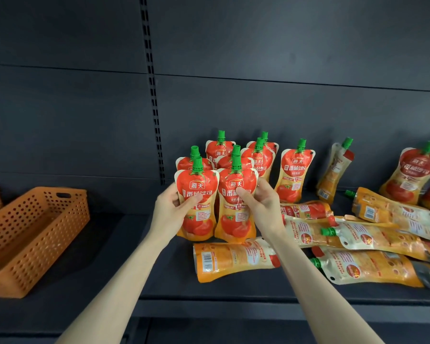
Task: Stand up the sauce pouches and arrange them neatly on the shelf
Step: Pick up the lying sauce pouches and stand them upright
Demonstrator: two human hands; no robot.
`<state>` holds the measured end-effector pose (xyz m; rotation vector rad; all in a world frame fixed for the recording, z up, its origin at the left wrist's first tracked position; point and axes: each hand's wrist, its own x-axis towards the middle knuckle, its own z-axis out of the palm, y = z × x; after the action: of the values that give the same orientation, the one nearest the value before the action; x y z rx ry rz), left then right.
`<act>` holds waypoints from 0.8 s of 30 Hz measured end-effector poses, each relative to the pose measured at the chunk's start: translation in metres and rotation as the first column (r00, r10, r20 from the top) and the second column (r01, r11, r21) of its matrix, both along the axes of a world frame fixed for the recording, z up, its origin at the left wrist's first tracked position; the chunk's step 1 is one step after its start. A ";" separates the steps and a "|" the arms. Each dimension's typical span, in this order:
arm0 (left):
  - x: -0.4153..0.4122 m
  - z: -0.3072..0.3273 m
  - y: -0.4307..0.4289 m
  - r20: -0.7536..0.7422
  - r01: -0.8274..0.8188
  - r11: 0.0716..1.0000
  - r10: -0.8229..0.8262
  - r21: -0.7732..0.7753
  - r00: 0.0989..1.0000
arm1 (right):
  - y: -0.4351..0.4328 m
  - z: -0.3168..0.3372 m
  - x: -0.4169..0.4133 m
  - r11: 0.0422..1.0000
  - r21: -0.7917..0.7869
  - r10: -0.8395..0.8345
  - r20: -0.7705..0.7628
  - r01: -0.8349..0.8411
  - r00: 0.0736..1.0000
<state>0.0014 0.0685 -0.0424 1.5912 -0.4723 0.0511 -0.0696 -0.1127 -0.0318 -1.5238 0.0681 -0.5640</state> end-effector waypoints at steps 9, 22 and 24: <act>0.002 -0.008 0.003 -0.047 0.083 0.994 -0.080 0.071 0.996 | -0.009 -0.006 -0.003 0.996 -0.087 -0.012 -0.059 0.007 0.998; -0.006 -0.020 0.002 -0.058 0.018 0.996 -0.013 0.085 0.998 | -0.019 -0.007 -0.008 0.937 -0.350 -0.088 -0.173 0.023 0.981; -0.007 -0.021 0.003 -0.042 -0.010 0.995 0.014 0.099 0.999 | -0.016 -0.006 -0.011 0.932 -0.360 -0.112 -0.180 0.040 0.977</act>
<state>-0.0058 0.0717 -0.0633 1.6893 -0.4374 0.0027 -0.0804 -0.1283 -0.0380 -1.9355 0.1885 -0.5023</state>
